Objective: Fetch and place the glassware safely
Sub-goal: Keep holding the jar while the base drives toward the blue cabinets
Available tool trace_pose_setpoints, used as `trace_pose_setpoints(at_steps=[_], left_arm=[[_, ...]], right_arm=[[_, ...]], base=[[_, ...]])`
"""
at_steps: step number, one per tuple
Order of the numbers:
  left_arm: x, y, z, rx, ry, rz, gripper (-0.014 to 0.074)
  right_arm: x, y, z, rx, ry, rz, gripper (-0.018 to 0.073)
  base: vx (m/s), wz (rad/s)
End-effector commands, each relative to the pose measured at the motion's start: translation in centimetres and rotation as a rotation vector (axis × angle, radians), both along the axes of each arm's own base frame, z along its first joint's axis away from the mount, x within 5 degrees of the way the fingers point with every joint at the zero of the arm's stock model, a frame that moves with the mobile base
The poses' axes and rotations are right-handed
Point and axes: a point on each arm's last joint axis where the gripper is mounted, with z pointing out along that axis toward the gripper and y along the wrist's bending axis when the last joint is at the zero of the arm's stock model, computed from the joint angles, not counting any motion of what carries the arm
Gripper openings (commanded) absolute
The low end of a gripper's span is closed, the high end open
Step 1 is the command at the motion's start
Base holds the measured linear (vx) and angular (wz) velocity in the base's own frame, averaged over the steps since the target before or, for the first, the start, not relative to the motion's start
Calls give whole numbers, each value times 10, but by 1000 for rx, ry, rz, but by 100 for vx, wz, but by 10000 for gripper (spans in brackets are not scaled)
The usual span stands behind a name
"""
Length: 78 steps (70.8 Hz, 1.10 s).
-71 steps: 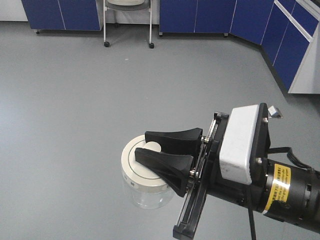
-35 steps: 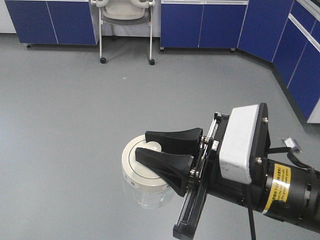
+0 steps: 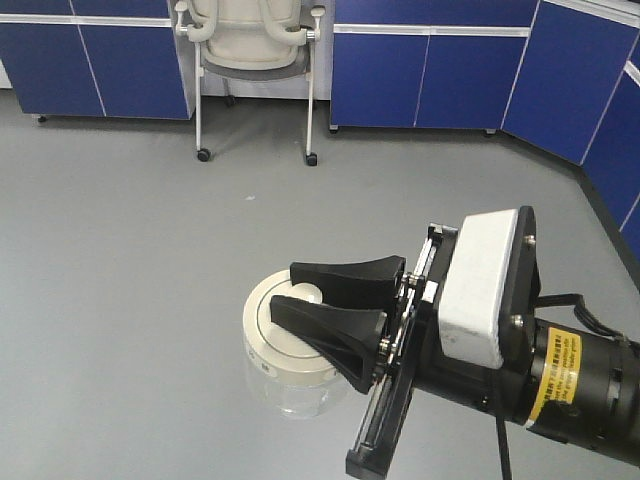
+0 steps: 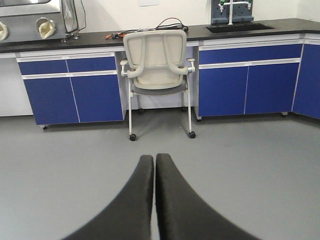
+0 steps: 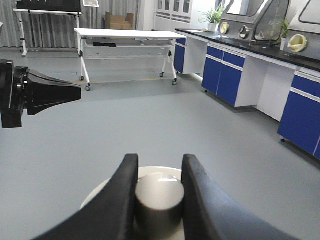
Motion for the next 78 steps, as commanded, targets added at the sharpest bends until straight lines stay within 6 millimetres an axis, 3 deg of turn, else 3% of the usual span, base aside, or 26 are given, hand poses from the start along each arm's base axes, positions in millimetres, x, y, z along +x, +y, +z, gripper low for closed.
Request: trace_pose_setpoints(at_steps=[1,78], left_arm=[[0,-1,15,-13,-86,-8,-7],[0,-1,15,-13,-86,-8,-7]], right_arm=[[-5,0,23,113,-53,36,0],[-5,0,23,113,-53,36,0]], base=[[57,0],[48,1]])
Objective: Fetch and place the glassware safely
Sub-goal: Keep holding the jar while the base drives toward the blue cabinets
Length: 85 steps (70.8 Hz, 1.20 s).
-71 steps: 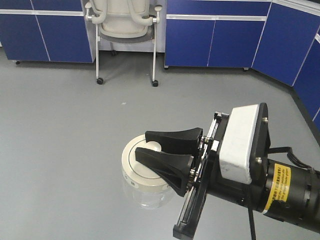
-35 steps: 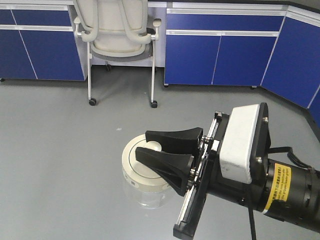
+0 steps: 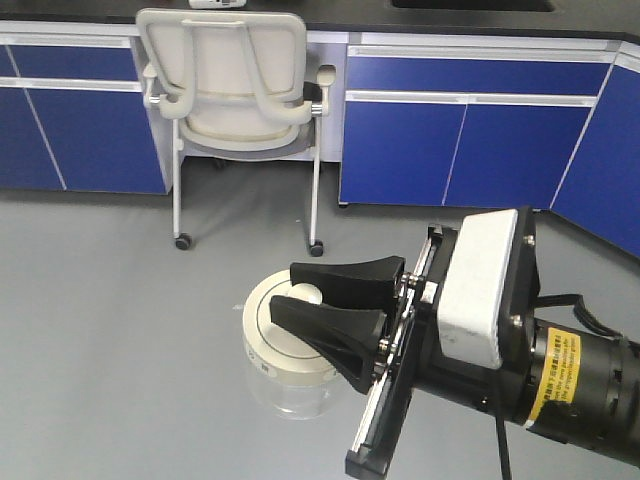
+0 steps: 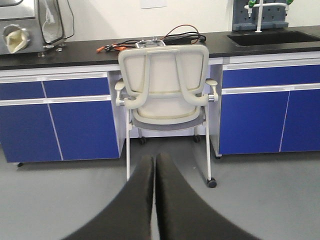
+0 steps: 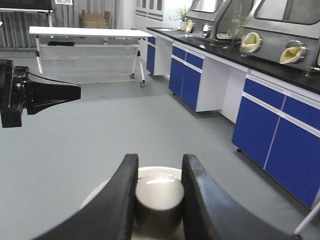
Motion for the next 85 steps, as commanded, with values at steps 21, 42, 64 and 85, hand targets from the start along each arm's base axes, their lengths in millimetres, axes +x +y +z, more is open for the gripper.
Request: trace_pose_setpoints(at_steps=[21,42,64,85], left_arm=[[0,-1,15,-13,-86,-8,-7],[0,-1,15,-13,-86,-8,-7],[0,-1,15,-13,-86,-8,-7],[0,-1,15,-13,-86,-8,-7]], right_arm=[[-5,0,23,112,-53,36,0],[-5,0,23,112,-53,36,0],[-5,0,23,112,-53,36,0],[-5,0,23,112,-53,36,0]], base=[[26,-33],[19,-63],[19,-73],[19,-73]])
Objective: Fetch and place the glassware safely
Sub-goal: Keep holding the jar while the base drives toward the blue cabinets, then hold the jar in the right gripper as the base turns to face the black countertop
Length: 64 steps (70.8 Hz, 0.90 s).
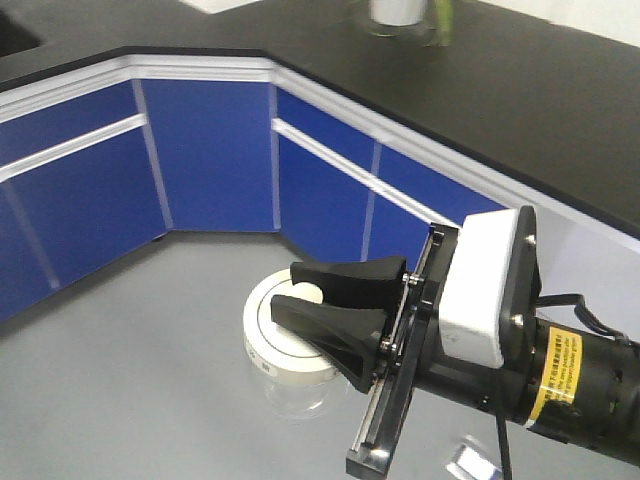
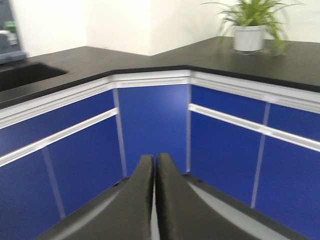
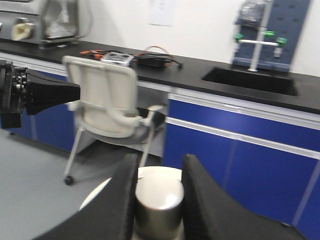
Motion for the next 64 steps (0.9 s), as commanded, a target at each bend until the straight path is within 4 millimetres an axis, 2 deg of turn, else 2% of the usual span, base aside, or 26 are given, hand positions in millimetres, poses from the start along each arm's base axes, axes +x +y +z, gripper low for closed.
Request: trace_pose_setpoints(at_steps=[1,64], left_arm=[[0,-1,15,-13,-86,-8,-7],[0,-1,15,-13,-86,-8,-7]], right_arm=[[-5,0,23,112,-53,36,0],[-5,0,23,112,-53,36,0]], base=[[18,-69],[17,-65]])
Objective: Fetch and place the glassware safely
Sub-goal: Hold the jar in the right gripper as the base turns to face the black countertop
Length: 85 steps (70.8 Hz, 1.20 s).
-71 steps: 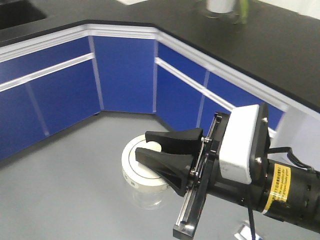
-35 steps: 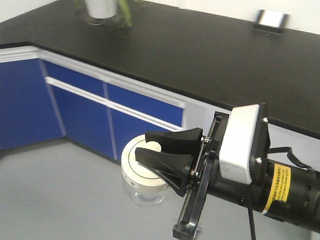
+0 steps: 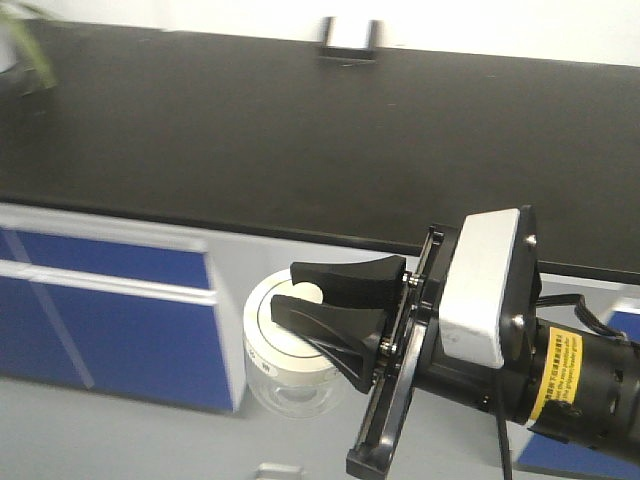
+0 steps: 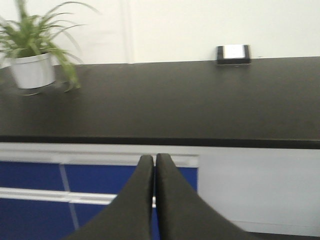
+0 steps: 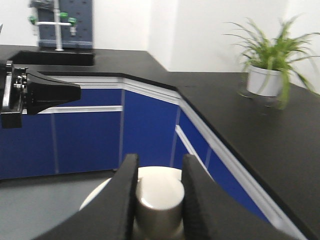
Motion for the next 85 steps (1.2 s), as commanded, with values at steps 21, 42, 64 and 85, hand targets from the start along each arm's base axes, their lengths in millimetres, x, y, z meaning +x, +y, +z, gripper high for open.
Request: trace_pose_setpoints(at_steps=[21,42,64,85], left_arm=[[0,-1,15,-13,-86,-8,-7],[0,-1,15,-13,-86,-8,-7],[0,-1,15,-13,-86,-8,-7],[0,-1,15,-13,-86,-8,-7]], right_arm=[[-5,0,23,112,-53,36,0],[-5,0,23,112,-53,36,0],[-5,0,23,112,-53,36,0],[-5,0,23,112,-53,36,0]], base=[[18,-42],[22,-13],[25,0],[23,2]])
